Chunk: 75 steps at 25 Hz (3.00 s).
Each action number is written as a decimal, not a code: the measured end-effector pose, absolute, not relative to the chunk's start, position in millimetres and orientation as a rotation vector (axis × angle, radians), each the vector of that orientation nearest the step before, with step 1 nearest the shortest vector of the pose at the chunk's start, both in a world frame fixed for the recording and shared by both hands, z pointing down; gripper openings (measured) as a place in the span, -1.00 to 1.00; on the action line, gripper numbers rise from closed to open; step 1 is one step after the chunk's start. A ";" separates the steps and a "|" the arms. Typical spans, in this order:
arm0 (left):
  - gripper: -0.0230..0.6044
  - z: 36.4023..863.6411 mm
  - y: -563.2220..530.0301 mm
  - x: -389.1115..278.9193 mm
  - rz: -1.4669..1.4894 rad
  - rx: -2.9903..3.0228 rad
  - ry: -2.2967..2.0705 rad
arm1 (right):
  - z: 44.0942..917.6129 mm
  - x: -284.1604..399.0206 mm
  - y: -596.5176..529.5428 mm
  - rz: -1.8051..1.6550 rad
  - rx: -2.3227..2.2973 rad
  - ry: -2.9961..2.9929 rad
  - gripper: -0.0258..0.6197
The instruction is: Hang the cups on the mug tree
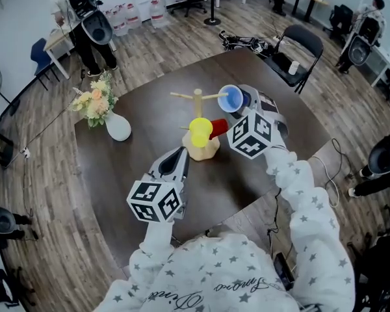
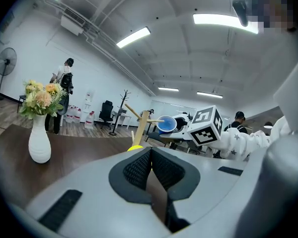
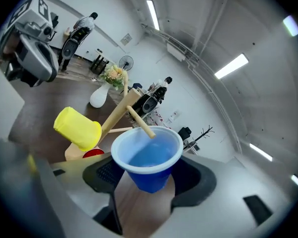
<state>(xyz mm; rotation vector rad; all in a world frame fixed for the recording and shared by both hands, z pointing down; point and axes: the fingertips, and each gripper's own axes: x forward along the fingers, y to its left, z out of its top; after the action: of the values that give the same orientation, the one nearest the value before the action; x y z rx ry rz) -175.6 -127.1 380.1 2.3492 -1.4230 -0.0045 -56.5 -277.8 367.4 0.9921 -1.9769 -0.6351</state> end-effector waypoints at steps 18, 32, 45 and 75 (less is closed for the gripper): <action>-0.85 385.2 -131.0 -169.6 -0.020 2.351 -1.404 | 376.3 -67.4 -284.7 -0.986 0.840 -1.601 0.00; -0.85 384.7 -128.5 -173.5 -0.021 2.345 -1.406 | 369.4 -90.8 -279.1 -1.155 0.802 -1.452 0.01; -0.85 384.0 -127.3 -177.0 -0.023 2.333 -1.409 | 373.8 -110.9 -267.8 -1.200 0.756 -1.493 0.02; -0.85 386.8 -130.6 -162.9 0.003 2.364 -1.324 | 357.6 -108.8 -215.8 -1.059 0.974 -1.887 -0.15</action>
<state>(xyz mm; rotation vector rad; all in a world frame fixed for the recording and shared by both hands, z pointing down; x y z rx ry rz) -162.9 -130.6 386.8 2.3641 -1.3239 0.0030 -108.8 -215.8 357.6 0.9744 -1.8868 -1.0595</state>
